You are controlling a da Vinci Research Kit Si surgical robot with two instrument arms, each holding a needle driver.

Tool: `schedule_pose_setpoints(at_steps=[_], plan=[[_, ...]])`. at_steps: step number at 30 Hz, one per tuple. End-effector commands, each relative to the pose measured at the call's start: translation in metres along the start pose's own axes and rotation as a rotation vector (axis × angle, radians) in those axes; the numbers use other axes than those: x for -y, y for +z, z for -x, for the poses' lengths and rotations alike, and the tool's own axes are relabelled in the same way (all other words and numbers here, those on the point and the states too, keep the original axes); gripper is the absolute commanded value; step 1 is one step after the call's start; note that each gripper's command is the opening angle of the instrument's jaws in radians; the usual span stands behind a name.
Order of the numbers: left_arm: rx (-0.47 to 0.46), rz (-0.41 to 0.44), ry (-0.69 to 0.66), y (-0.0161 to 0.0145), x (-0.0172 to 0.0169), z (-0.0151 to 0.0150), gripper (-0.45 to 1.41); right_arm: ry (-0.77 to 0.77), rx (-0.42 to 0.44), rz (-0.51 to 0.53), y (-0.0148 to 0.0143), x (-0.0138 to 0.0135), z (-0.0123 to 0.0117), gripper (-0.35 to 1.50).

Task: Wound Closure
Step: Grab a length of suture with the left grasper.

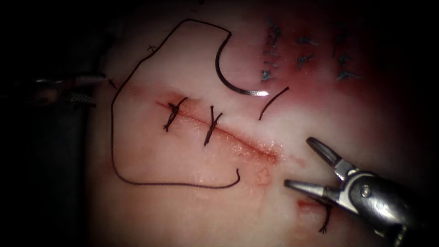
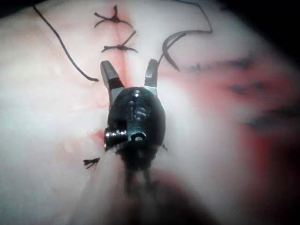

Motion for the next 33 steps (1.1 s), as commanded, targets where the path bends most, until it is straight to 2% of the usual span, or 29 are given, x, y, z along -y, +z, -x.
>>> schedule_pose_setpoints(at_steps=[1, 5, 12, 16, 24, 33], plan=[[-0.012, -0.01, 0.004, 0.0013, 0.0009, 0.0002, 0.64, -0.002, -0.003, -0.001, 0.0006, 0.0002, 0.0004, 1.47], [-0.006, -0.012, 0.019, 0.0025, 0.0011, -0.0002, 0.64, -0.002, -0.004, -0.001, 0.0006, 0.0003, 0.0005, 1.47], [0.032, 0.073, 0.082, 0.0044, -0.0009, 0.001, 0.59, -0.006, -0.008, -0.003, 0.0004, 0.0006, 0.0007, 1.47], [0.045, 0.091, 0.098, 0.005, -0.002, 0.0011, 0.57, -0.007, -0.009, -0.003, 0.0003, 0.0007, 0.0008, 1.47], [0.067, 0.118, 0.114, 0.0055, -0.0025, 0.001, 0.57, -0.009, -0.011, -0.003, 0.0004, 0.0008, 0.001, 1.47], [0.103, 0.184, 0.169, 0.0055, -0.003, 0.0007, 0.57, -0.013, -0.013, -0.002, 0.0003, 0.001, 0.0013, 1.47]])
